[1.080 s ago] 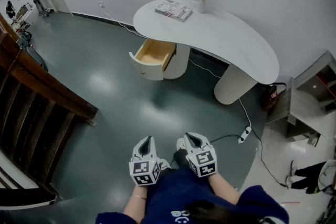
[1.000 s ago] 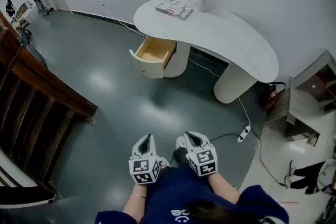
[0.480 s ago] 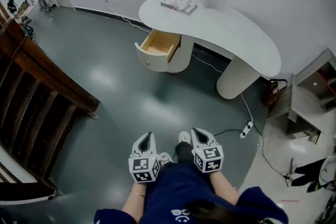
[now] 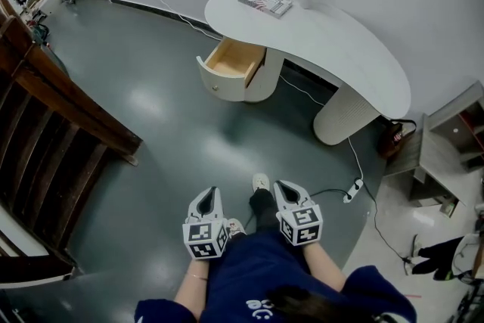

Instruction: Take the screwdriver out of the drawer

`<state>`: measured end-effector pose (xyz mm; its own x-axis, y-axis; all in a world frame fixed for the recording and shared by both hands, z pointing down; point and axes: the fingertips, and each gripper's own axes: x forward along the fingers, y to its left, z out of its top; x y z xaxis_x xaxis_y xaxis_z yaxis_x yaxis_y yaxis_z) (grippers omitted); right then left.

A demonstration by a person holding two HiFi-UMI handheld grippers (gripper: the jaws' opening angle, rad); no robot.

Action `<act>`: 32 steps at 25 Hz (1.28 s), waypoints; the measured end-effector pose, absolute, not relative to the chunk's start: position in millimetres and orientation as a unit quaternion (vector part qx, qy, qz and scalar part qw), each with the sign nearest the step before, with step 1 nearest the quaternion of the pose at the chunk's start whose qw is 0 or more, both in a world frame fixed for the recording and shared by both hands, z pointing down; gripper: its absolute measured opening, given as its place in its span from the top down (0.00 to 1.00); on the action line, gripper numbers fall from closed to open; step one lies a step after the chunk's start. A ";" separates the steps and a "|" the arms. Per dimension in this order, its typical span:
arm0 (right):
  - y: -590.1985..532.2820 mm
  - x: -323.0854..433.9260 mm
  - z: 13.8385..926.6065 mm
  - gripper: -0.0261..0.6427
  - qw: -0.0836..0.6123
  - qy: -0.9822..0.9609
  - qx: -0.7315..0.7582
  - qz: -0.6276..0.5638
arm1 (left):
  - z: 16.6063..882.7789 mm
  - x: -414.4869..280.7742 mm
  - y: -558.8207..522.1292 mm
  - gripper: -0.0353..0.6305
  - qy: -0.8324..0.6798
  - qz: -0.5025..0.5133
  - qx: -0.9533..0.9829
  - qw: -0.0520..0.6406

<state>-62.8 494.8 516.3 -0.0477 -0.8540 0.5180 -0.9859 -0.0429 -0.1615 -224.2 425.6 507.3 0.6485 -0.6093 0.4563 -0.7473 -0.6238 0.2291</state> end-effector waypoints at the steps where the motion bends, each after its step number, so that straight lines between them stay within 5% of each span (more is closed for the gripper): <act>1: 487.9 -56.8 516.1 0.95 0.132 -0.681 0.676 0.250 | 507.1 -217.9 419.9 0.94 -0.382 0.170 0.885 0.204; 32: 267.9 113.4 518.2 0.95 0.161 -0.742 0.603 0.243 | 507.1 -37.3 245.7 0.94 -0.420 0.182 0.866 0.202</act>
